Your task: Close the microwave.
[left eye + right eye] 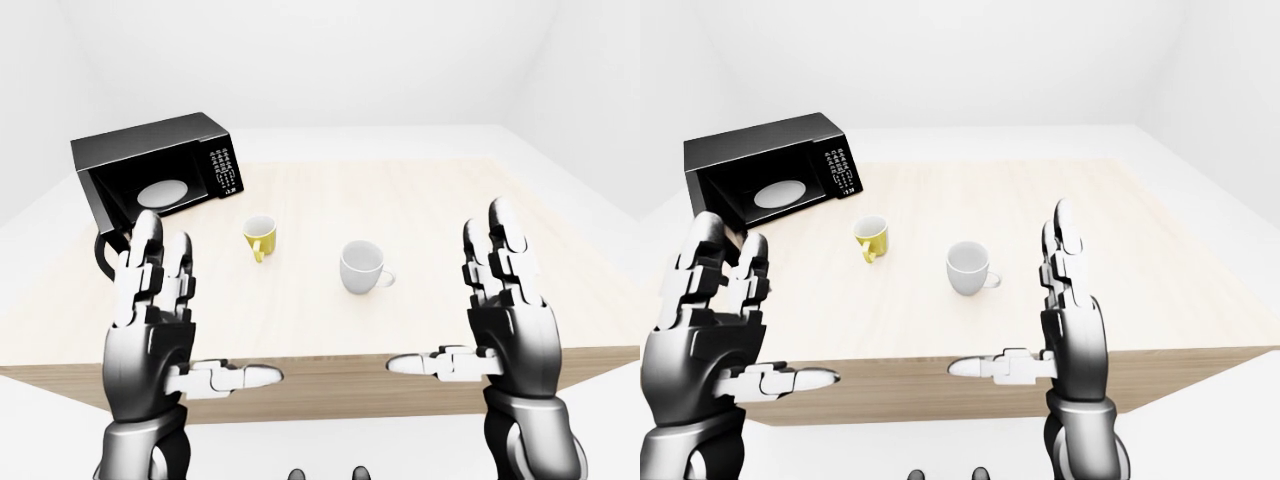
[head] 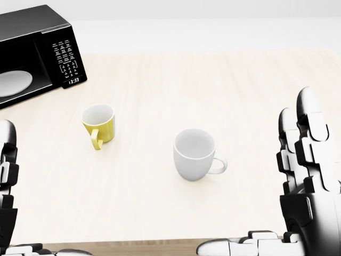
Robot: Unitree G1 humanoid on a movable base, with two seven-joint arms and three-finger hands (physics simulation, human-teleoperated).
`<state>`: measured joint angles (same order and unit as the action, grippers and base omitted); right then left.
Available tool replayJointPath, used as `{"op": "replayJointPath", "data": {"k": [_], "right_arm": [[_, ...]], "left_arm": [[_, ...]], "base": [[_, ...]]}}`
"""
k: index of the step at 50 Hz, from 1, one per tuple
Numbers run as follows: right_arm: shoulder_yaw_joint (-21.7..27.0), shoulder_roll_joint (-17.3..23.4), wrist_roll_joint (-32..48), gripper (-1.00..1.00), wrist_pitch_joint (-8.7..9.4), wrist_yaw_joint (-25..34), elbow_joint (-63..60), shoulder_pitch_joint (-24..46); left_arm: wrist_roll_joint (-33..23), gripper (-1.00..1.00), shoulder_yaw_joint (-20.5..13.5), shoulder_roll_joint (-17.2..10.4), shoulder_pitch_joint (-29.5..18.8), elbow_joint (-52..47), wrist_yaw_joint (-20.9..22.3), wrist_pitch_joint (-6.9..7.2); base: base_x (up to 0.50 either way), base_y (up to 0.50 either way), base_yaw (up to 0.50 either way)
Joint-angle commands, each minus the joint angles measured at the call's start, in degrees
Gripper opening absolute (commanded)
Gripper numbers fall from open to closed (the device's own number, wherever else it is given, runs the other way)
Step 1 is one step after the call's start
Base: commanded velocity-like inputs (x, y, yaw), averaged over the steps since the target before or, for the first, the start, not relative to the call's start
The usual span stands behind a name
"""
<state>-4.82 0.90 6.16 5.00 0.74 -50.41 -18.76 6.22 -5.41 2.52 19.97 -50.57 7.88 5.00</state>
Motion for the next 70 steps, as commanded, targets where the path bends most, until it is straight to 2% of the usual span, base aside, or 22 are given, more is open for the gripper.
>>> {"op": "replayJointPath", "data": {"k": [1,14,27,70], "right_arm": [[-0.5,0.1,0.7,1.0,0.0,-0.2,-0.6,-0.5],[-0.6,0.9,-1.5,1.0,0.0,2.8,-2.6,-2.0],[-0.9,0.9,-0.9,1.0,0.0,3.4,-3.0,-2.6],[-1.9,1.3,-0.1,1.0,0.0,2.9,-1.8,-2.6]], "left_arm": [[0.8,1.0,-0.7,0.5,0.7,-2.0,0.5,0.0],[1.0,1.0,-0.7,0.5,0.9,-2.8,0.8,0.0],[0.3,1.0,0.2,0.4,1.5,-2.9,1.2,0.0],[0.4,1.0,-0.1,0.4,1.0,-2.6,1.4,0.0]], "base": [[0.0,0.0,0.0],[0.0,0.0,0.0],[0.0,0.49,0.0],[0.0,0.5,0.0]]}}
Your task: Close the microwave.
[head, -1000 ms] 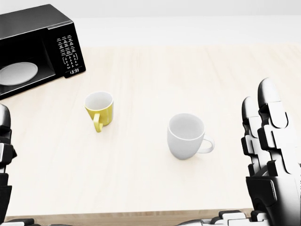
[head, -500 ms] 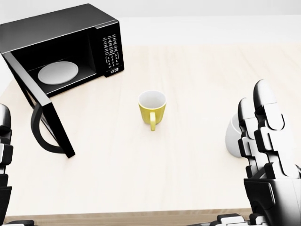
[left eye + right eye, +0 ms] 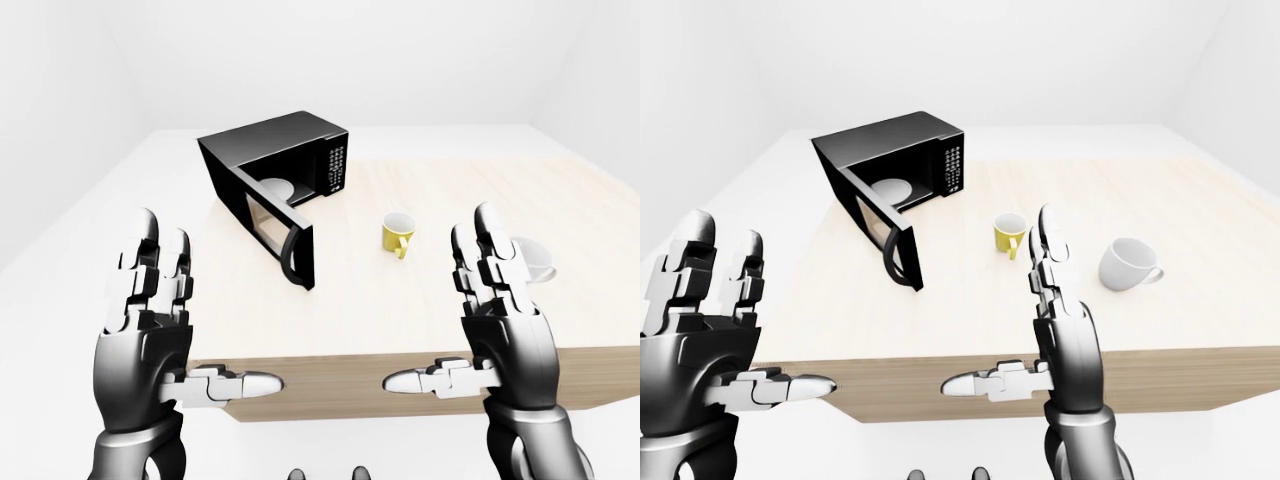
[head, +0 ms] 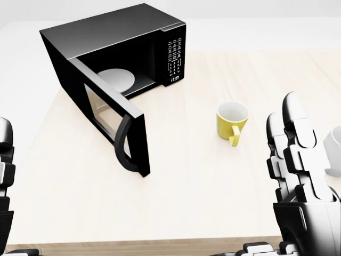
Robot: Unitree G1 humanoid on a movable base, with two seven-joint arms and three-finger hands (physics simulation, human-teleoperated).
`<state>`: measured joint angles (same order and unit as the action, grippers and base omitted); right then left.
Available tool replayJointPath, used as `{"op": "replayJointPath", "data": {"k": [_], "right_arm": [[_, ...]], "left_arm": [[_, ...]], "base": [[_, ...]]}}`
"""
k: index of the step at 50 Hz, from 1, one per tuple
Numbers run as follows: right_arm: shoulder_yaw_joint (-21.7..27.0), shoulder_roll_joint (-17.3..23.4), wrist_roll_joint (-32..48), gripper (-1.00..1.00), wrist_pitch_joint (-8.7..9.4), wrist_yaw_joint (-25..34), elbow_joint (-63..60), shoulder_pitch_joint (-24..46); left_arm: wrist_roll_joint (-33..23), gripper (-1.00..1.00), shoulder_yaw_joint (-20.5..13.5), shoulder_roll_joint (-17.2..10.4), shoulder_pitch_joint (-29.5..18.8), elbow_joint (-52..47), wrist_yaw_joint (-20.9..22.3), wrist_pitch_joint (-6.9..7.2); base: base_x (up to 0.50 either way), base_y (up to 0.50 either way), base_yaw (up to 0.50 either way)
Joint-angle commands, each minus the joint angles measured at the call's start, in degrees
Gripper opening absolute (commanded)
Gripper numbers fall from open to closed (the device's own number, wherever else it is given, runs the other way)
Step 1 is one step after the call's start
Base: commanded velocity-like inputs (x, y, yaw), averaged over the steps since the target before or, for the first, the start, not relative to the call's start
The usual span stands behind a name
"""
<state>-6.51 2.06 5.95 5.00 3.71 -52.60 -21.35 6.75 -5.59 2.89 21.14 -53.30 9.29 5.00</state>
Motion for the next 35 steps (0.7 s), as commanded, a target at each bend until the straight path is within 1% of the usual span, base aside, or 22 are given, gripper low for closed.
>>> {"op": "replayJointPath", "data": {"k": [1,13,15,16,17,35], "right_arm": [[-0.2,0.1,0.1,1.0,0.0,-0.1,0.3,0.0],[-0.6,0.2,0.7,1.0,0.0,-0.7,1.8,-0.2],[-1.1,0.6,2.2,1.0,0.0,-1.1,2.1,-0.5],[-1.0,0.5,-0.3,1.0,0.0,0.1,1.6,-0.7],[-1.1,0.5,0.5,1.0,0.0,-0.5,1.4,-0.8],[-1.0,0.5,0.5,1.0,0.0,-1.1,1.5,-0.4]], "left_arm": [[-0.1,1.0,0.1,0.0,-0.2,0.2,-0.1,0.0],[-0.1,1.0,0.3,0.0,0.3,-0.2,0.1,0.0],[0.4,1.0,0.0,0.2,0.4,-0.2,0.1,0.0],[1.1,1.0,-0.3,0.3,0.4,-0.4,0.2,0.0],[0.0,1.0,-0.1,0.1,0.5,-0.5,0.0,0.0],[0.8,1.0,0.0,0.2,0.4,-0.2,0.2,0.0]], "base": [[0.0,0.5,0.0],[0.0,0.5,0.0],[0.0,0.5,0.0],[0.0,0.0,0.0],[0.0,0.0,0.0],[0.0,0.0,0.0]]}}
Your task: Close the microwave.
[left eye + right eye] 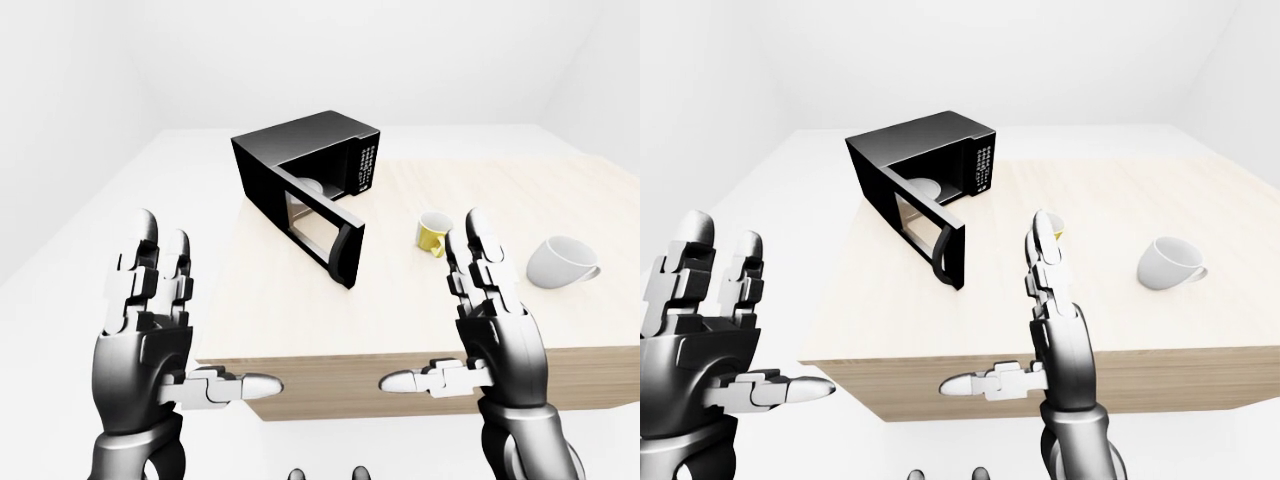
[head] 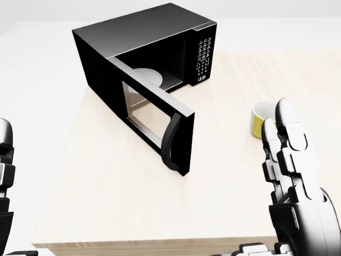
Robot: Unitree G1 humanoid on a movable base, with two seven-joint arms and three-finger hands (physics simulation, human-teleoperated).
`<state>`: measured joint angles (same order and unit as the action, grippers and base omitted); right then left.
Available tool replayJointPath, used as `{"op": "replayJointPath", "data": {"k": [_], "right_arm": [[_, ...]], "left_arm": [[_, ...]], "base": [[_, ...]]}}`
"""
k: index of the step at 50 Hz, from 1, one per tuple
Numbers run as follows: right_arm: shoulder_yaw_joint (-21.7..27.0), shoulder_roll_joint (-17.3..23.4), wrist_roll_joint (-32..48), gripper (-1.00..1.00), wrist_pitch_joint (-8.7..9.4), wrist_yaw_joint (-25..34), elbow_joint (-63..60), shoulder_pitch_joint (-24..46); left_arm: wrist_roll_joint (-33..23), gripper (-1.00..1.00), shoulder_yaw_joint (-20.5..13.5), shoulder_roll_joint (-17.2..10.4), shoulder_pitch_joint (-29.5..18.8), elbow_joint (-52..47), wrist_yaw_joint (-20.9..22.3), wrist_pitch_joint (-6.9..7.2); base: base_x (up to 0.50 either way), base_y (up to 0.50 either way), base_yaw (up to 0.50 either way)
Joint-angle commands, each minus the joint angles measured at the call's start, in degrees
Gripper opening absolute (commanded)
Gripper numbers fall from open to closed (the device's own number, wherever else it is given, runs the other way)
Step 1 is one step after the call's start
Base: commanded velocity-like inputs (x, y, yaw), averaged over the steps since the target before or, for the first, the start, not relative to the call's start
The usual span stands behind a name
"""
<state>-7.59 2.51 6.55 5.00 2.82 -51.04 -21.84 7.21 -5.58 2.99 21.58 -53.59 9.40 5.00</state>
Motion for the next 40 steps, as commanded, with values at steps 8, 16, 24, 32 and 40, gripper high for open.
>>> {"op": "replayJointPath", "data": {"k": [8,16,24,32,40], "right_arm": [[0.8,-0.1,-1.0,1.0,0.0,0.6,0.3,0.0],[0.4,0.0,-0.5,1.0,0.0,0.5,-0.1,-0.1],[0.5,0.0,-0.4,1.0,0.0,0.5,0.3,-0.2],[0.8,-0.5,-1.3,1.0,0.0,-0.1,-0.7,0.5],[0.6,-0.7,-0.4,1.0,0.0,-1.6,-0.7,1.3]], "left_arm": [[0.7,1.0,0.0,-0.1,-0.2,-0.2,0.0,0.0],[0.3,1.0,0.3,-0.1,-0.2,-0.1,0.0,0.0],[0.1,1.0,0.5,-0.2,-0.1,-0.2,-0.1,0.0],[0.5,1.0,-0.2,0.0,-0.5,-0.3,-0.7,0.0],[-0.2,1.0,0.1,-0.1,-0.4,-0.7,-1.1,0.0]], "base": [[0.0,0.04,0.0],[0.0,0.5,0.0],[0.0,0.5,0.0],[0.0,0.31,0.0],[0.0,0.0,0.0]]}}
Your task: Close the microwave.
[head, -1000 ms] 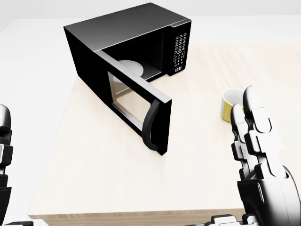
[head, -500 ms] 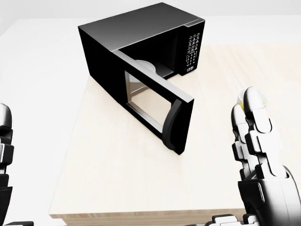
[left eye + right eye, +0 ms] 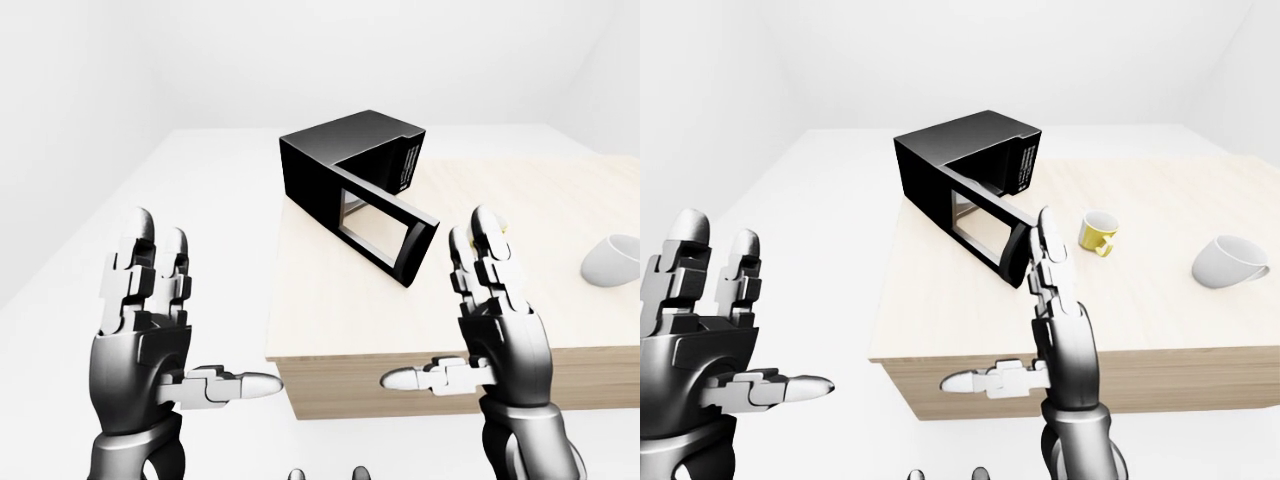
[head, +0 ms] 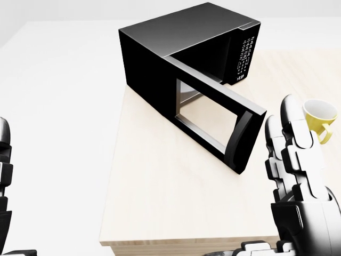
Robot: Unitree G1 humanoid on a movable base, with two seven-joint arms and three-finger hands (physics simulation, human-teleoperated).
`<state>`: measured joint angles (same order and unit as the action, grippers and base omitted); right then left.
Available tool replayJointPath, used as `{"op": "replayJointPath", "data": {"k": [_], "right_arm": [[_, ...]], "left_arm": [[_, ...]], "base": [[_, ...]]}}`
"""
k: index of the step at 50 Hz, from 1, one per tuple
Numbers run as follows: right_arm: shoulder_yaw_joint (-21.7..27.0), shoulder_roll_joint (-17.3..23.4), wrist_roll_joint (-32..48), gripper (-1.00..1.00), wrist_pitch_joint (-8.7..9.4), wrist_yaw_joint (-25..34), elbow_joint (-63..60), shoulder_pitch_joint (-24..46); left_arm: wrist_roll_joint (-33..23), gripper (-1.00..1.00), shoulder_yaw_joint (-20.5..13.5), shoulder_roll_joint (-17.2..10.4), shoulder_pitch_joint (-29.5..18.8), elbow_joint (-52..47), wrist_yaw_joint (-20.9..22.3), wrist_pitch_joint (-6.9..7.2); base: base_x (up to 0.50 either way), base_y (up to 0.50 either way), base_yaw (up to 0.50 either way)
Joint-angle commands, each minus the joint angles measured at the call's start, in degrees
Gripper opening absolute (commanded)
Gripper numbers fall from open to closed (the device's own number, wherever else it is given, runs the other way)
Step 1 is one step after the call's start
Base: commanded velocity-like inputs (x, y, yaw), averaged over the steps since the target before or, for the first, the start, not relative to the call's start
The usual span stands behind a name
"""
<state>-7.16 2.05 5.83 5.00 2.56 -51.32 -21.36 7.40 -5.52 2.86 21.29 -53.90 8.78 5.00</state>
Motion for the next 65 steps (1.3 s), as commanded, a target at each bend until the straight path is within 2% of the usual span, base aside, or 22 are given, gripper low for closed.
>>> {"op": "replayJointPath", "data": {"k": [1,23,51,65], "right_arm": [[0.2,-0.3,0.3,1.0,0.0,-1.5,-0.4,0.8],[-0.7,0.1,0.7,1.0,0.0,-2.8,-1.7,1.2],[-1.1,0.2,1.6,1.0,0.0,-3.0,-1.3,0.8],[-0.8,0.3,0.9,1.0,0.0,-2.8,-0.5,0.8]], "left_arm": [[-0.6,1.0,0.2,0.1,0.0,-0.4,-0.5,0.0],[-0.6,1.0,-0.2,-0.1,-0.9,-1.8,-0.5,0.0],[-0.4,1.0,0.4,0.4,0.8,-1.0,0.3,0.0],[0.7,1.0,-0.2,0.3,0.1,-0.7,-0.1,0.0]], "base": [[0.0,0.0,0.0],[0.02,0.0,0.0],[0.5,0.13,0.0],[0.0,0.0,0.0]]}}
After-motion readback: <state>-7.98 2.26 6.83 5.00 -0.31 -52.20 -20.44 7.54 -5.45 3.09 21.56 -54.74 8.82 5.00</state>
